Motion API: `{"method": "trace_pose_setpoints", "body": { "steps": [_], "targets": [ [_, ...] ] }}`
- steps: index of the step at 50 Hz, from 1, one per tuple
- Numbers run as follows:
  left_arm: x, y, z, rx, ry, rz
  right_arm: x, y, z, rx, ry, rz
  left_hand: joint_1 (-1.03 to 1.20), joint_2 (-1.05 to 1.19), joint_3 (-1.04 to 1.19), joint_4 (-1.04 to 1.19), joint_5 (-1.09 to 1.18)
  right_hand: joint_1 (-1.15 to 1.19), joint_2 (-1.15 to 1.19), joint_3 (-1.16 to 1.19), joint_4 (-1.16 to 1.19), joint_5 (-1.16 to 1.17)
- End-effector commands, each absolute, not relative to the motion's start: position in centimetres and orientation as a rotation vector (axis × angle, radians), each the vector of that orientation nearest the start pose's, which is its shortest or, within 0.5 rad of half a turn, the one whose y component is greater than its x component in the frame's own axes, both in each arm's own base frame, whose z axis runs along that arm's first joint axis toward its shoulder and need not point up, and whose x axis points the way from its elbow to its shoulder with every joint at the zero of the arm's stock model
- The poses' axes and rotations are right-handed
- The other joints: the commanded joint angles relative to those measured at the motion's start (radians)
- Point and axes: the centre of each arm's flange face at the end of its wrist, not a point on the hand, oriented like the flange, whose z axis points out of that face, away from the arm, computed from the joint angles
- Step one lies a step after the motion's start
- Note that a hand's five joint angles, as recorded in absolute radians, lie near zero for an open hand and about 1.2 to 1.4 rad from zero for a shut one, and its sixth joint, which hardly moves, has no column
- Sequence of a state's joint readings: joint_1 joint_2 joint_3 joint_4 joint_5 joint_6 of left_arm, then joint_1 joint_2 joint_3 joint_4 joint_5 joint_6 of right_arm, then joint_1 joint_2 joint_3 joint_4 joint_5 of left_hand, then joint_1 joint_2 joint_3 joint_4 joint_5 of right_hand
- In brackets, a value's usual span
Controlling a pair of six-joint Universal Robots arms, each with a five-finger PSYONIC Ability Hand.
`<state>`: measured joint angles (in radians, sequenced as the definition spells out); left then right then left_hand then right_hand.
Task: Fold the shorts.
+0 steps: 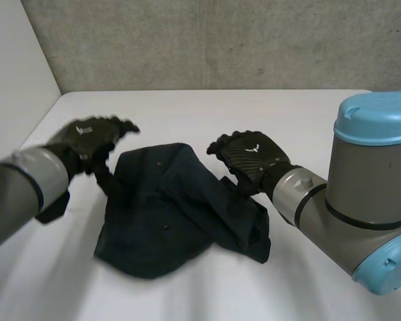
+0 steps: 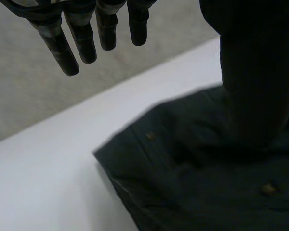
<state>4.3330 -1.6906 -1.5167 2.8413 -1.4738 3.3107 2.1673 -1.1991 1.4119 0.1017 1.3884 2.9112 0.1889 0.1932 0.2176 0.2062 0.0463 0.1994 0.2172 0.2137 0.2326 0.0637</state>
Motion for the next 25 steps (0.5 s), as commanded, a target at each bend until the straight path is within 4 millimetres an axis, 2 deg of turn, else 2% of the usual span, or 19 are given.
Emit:
{"method": "trace_pose_setpoints", "body": {
  "steps": [1,6,12,15,25],
  "targets": [
    [-23.4,-19.9,22.9,1.066,2.608,-1.792,31.8,-21.2,21.6,-1.053,2.059,-1.562,0.028,0.023,-0.001,0.01,-0.004,-0.025,-0.043,-0.039,-0.058,-0.064],
    [-23.0,-19.2,20.4,1.129,2.549,-1.754,31.6,-21.0,21.1,-1.054,2.075,-1.545,0.028,0.023,-0.001,0.01,-0.004,-0.025,-0.043,-0.039,-0.058,-0.064],
    [-21.8,-20.5,20.1,1.062,2.495,-1.776,31.5,-20.8,20.1,-1.058,2.085,-1.534,0.03,0.026,0.002,0.013,-0.002,-0.025,-0.043,-0.039,-0.058,-0.064],
    [-21.6,-20.5,20.3,1.05,2.489,-1.781,31.4,-20.8,19.9,-1.057,2.082,-1.54,0.031,0.026,0.002,0.013,-0.001,-0.025,-0.043,-0.039,-0.058,-0.064],
    [-20.9,-16.8,20.6,1.101,2.516,-1.734,31.0,-21.0,19.3,-1.045,2.102,-1.536,0.139,0.135,0.11,0.122,0.107,-0.025,-0.043,-0.039,-0.058,-0.064]
  ]
}}
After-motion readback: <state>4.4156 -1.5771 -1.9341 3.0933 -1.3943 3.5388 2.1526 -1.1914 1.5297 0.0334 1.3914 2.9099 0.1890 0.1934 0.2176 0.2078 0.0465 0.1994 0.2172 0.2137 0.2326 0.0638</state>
